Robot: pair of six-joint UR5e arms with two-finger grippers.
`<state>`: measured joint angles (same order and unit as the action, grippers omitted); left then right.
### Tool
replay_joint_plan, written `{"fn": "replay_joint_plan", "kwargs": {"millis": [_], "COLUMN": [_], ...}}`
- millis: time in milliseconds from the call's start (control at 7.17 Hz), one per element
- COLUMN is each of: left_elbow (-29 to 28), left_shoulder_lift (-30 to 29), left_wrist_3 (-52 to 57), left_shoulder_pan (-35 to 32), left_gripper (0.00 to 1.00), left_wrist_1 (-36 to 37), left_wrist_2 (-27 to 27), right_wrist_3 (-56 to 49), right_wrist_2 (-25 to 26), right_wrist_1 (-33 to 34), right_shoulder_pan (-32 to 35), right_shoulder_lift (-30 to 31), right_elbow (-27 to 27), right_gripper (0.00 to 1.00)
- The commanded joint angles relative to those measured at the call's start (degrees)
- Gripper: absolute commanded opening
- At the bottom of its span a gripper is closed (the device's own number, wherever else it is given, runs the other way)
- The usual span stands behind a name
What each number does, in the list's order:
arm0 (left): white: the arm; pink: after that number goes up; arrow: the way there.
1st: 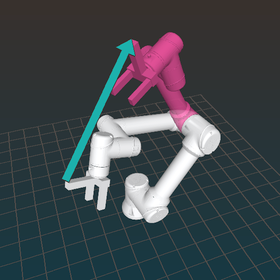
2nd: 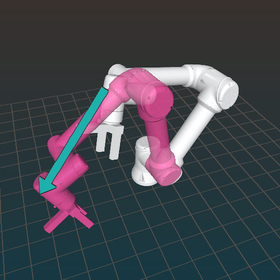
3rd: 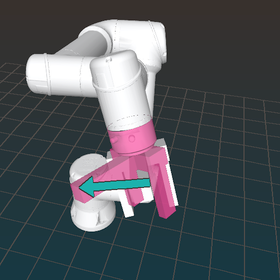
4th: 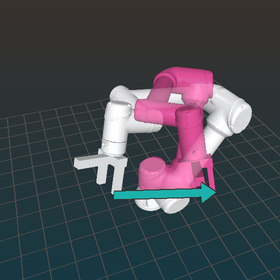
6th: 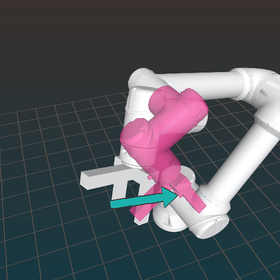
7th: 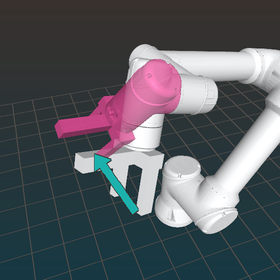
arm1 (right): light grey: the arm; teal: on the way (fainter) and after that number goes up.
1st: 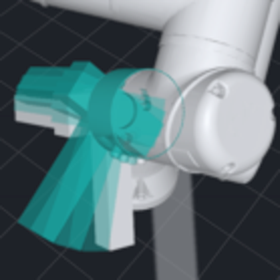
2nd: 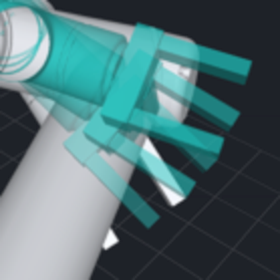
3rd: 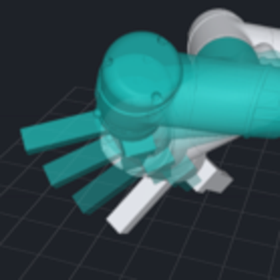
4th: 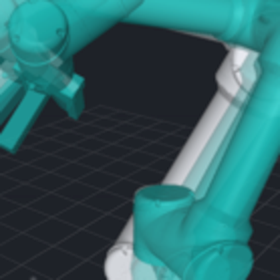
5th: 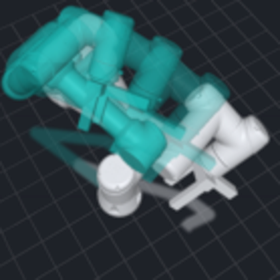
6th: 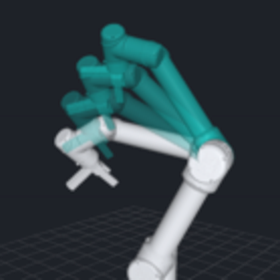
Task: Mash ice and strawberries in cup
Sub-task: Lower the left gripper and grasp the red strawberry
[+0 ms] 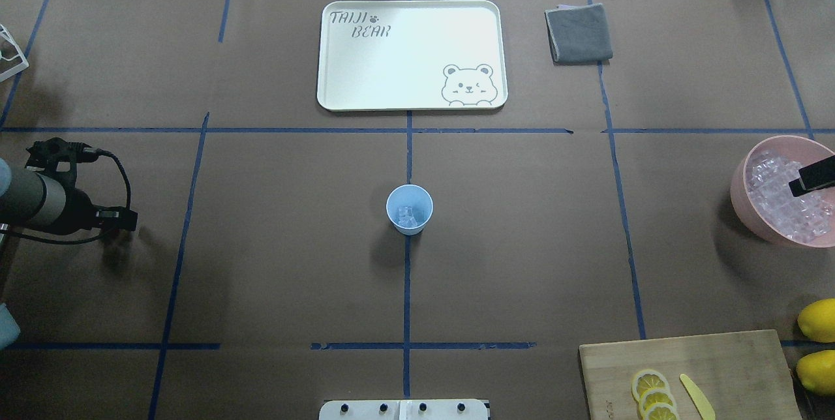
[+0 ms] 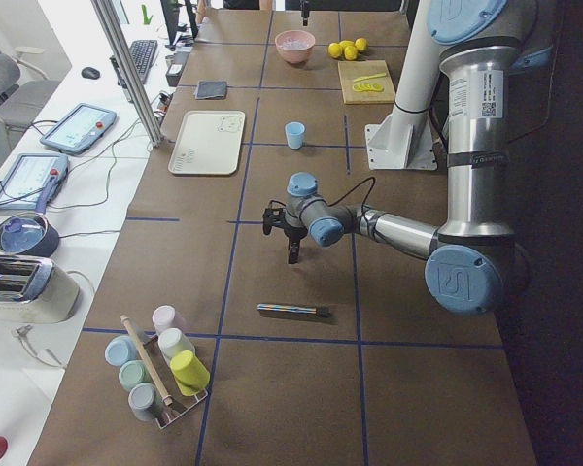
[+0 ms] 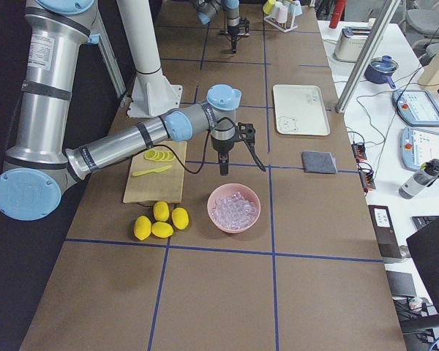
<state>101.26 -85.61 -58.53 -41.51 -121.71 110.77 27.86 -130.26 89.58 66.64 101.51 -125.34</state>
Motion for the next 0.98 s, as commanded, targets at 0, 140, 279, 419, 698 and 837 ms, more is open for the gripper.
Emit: {"fn": "replay_joint_plan", "kwargs": {"millis": [0, 140, 279, 419, 698, 837], "left_elbow": [0.9, 1.0, 2.4, 5.8, 8.0, 7.7], "left_shoulder_lift": [0.2, -0.3, -0.5, -1.6, -8.8, -15.6], "left_wrist_3": [-0.1, -0.7, -0.8, -1.1, -9.1, -15.6], "left_shoulder_pan": [-0.2, -0.1, 0.1, 0.1, 0.3, 0.5], "left_gripper": [0.00, 0.00, 0.00, 0.00, 0.00, 0.00], "left_wrist_1": [0.1, 0.2, 0.2, 0.9, 0.9, 1.8], "left_wrist_2": [0.2, 0.3, 0.6, 0.8, 5.3, 6.8], "right_wrist_3": [0.0, 0.0, 0.0, 0.0, -0.1, -0.1], "right_wrist_2": [0.0, 0.0, 0.0, 0.0, -0.1, -0.1], "right_wrist_1": [0.0, 0.1, 0.1, 0.1, 0.1, 0.1], "right_shoulder_pan": [0.0, 0.0, 0.0, 0.0, 0.1, 0.2], "right_shoulder_lift": [-0.2, -0.2, -0.2, -0.3, -0.1, 0.0], "right_elbow": [0.1, 0.1, 0.1, 0.1, 0.1, 0.1], "right_gripper": [1.00, 1.00, 1.00, 1.00, 1.00, 1.00]}}
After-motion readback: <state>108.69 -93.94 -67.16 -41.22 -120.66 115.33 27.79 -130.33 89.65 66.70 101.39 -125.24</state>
